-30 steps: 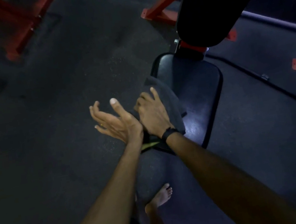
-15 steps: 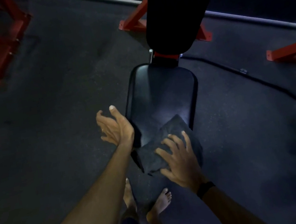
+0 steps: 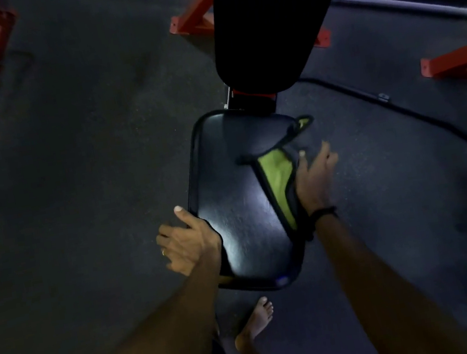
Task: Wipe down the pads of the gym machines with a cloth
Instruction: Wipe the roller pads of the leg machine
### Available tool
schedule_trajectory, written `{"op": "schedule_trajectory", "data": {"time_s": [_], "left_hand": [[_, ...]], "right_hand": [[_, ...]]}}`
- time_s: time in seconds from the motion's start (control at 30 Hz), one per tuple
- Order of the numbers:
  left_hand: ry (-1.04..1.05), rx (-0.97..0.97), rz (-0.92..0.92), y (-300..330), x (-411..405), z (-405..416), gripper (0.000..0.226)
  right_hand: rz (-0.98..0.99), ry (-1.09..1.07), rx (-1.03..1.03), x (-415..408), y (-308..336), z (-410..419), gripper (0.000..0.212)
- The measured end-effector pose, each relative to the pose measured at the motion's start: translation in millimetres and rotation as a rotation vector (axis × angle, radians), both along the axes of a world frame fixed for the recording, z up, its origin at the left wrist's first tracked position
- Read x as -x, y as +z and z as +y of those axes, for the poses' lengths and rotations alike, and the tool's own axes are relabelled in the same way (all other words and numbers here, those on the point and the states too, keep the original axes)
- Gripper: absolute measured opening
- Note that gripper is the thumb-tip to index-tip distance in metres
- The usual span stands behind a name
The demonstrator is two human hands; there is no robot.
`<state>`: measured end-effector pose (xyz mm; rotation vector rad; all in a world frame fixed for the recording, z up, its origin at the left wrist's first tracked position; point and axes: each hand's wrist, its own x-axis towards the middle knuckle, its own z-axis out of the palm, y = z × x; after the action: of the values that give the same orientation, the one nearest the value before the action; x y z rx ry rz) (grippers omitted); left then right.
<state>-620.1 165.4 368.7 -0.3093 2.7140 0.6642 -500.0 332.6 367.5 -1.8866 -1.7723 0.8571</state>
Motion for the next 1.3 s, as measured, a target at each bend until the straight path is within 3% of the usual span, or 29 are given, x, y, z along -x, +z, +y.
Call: {"op": "schedule_trajectory", "data": {"time_s": [0.17, 0.33, 0.43, 0.57, 0.67, 0.77, 0.87, 0.93, 1.0, 1.13, 1.3], "left_hand": [[-0.019, 0.045, 0.021, -3, 0, 1, 0.071], [-0.036, 0.051, 0.037, -3, 0, -1, 0.071], [-0.039, 0.045, 0.055, -4, 0, 0, 0.067], [-0.027, 0.022, 0.039, -5, 0, -3, 0.064], [-0.031, 0.004, 0.06, -6, 1, -2, 0.066], [-0.025, 0.024, 0.052, -6, 0, -3, 0.069], [-0.038, 0.002, 0.053, -7, 1, -3, 0.067], [-0.039, 0.009, 0.042, -10, 2, -4, 0.066], [-0.047, 0.01, 0.05, -9, 1, -5, 0.066], [-0.042, -0.016, 0.054, -8, 1, -5, 0.071], [-0.039, -0.028, 0.052, -4, 1, -4, 0.071]], "right_hand": [[-0.17, 0.002, -0.009, 39, -6, 68, 0.051], [-0.253, 0.165, -0.083, 32, 6, 50, 0.08], [-0.44, 0.387, -0.252, 13, 23, -41, 0.067], [-0.478, 0.54, -0.256, -10, 30, -143, 0.043], [-0.497, 0.566, -0.305, 9, 19, -89, 0.037], [-0.536, 0.402, -0.393, 58, 2, 3, 0.044], [-0.578, 0.367, -0.31, 90, -2, 68, 0.047], [-0.553, 0.371, -0.338, 84, 1, 51, 0.046], [-0.501, 0.389, -0.382, 55, 12, -17, 0.043], [-0.526, 0.508, -0.214, -4, 27, -145, 0.042], [-0.5, 0.57, -0.319, 30, 16, -81, 0.037]]}}
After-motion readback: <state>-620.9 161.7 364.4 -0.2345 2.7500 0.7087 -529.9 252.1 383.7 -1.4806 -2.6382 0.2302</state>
